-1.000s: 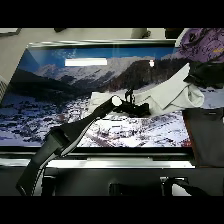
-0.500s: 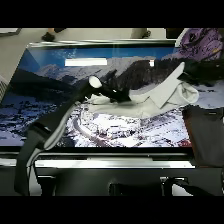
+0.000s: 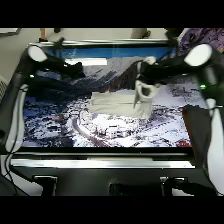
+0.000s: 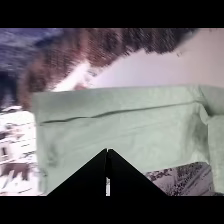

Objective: Fold the clothes and pants, and hang the long-sleeved shirts on hangers.

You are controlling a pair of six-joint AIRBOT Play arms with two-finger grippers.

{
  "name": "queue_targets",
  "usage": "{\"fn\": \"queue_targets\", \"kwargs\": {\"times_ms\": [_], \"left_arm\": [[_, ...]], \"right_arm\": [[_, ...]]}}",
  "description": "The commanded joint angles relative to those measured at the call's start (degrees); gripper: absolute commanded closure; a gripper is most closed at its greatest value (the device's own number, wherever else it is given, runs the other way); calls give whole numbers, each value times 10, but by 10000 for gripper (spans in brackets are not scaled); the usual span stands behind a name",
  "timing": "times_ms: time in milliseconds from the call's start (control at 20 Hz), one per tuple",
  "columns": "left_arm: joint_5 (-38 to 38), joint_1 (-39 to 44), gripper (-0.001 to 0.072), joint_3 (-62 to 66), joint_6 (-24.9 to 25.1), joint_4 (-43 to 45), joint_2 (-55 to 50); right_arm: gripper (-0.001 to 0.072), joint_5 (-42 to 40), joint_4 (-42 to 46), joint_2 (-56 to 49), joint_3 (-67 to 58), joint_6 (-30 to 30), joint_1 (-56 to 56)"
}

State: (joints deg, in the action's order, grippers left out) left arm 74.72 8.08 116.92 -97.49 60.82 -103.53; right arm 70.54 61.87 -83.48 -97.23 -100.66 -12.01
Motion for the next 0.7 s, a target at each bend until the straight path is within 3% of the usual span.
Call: {"fn": "queue_targets", "kwargs": {"times_ms": [0, 650], "left_arm": [[43, -59, 693, 0, -3, 28, 30], [78, -119, 692, 0, -3, 29, 31]], "right_arm": [[671, -68, -5, -41, -1, -38, -68], [672, -197, -78, -173, -1, -53, -134]]}}
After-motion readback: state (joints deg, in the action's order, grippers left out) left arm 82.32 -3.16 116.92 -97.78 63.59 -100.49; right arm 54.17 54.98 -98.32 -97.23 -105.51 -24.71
